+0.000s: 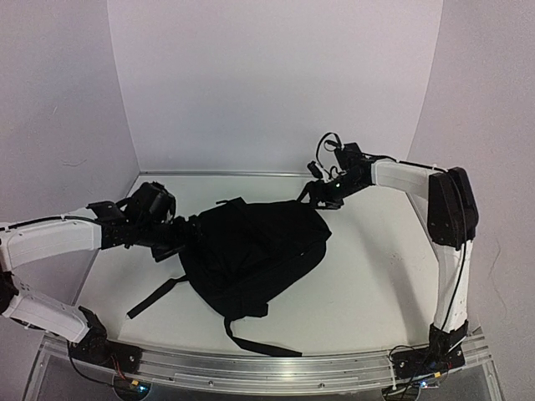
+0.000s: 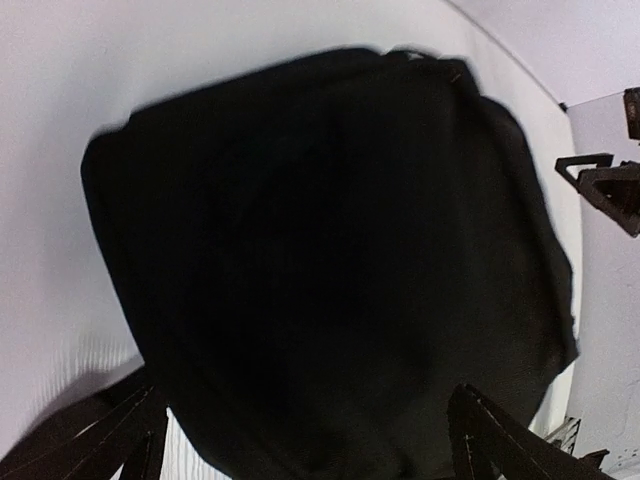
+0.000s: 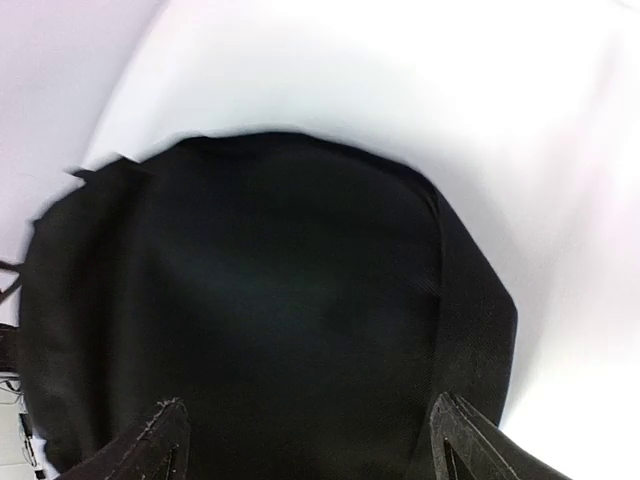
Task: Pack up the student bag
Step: Adjust the student bag at the center of the board.
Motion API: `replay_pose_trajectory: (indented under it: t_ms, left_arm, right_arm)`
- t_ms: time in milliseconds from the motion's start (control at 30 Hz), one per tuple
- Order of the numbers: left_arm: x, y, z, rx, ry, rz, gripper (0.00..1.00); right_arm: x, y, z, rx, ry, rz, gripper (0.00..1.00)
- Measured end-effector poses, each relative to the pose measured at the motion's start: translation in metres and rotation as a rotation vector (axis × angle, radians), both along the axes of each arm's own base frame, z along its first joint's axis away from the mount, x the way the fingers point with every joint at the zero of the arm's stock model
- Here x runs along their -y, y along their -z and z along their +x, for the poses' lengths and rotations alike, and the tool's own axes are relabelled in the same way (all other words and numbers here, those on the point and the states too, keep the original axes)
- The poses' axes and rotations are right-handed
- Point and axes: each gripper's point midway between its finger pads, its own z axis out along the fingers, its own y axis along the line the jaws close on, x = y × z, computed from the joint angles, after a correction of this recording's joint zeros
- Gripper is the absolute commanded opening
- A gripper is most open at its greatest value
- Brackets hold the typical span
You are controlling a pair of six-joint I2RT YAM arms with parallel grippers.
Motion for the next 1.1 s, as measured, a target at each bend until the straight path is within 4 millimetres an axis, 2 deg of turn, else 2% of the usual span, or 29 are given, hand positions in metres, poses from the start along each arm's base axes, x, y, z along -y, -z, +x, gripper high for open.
replay_pose_trajectory:
  t_ms: [67,167,300,400,467,567,633,700,767,833,900,1000,1100]
  left_arm:
    - [0.001,0.025,-0.018,-0.067,-0.001,0.013,0.98]
    - [0.009,0.038,-0.028,-0.103,-0.006,-0.009,0.98]
    - [0.022,0.046,-0.018,-0.114,-0.018,-0.039,0.98]
    - [0.032,0.053,-0.003,-0.136,-0.008,-0.005,0.98]
    - [0.041,0.051,0.020,-0.132,-0.003,0.007,0.97]
    - [0.054,0.046,0.074,-0.106,0.002,-0.044,0.96]
    - [0.061,0.043,0.120,-0.073,0.016,-0.081,0.97]
    - [0.065,0.036,0.161,-0.029,0.034,-0.099,0.98]
    - [0.068,0.024,0.190,0.024,0.055,-0.084,0.99]
    - [0.068,0.006,0.204,0.080,0.074,-0.060,0.99]
    - [0.066,-0.017,0.203,0.130,0.090,-0.047,0.99]
    - [0.058,-0.049,0.184,0.185,0.102,-0.040,0.99]
    - [0.045,-0.065,0.147,0.206,0.108,-0.060,0.99]
  right_arm:
    - [-0.001,0.024,-0.003,-0.049,-0.008,-0.020,0.77]
    - [-0.003,0.045,-0.013,-0.114,-0.028,-0.012,0.72]
    - [-0.004,0.062,-0.038,-0.191,-0.071,0.025,0.69]
    - [0.003,0.073,-0.068,-0.250,-0.096,0.041,0.68]
    - [0.009,0.073,-0.088,-0.276,-0.105,0.036,0.68]
    - [0.008,0.063,-0.124,-0.286,-0.151,0.028,0.70]
    - [-0.009,0.054,-0.159,-0.280,-0.242,0.021,0.72]
    - [-0.036,0.044,-0.199,-0.276,-0.371,0.025,0.74]
    - [-0.064,0.030,-0.241,-0.277,-0.509,0.053,0.77]
    - [-0.075,0.017,-0.264,-0.281,-0.587,0.068,0.79]
    - [-0.072,-0.001,-0.259,-0.256,-0.586,0.085,0.82]
    - [-0.053,-0.039,-0.212,-0.151,-0.489,0.133,0.84]
    - [-0.023,-0.066,-0.153,-0.028,-0.344,0.124,0.85]
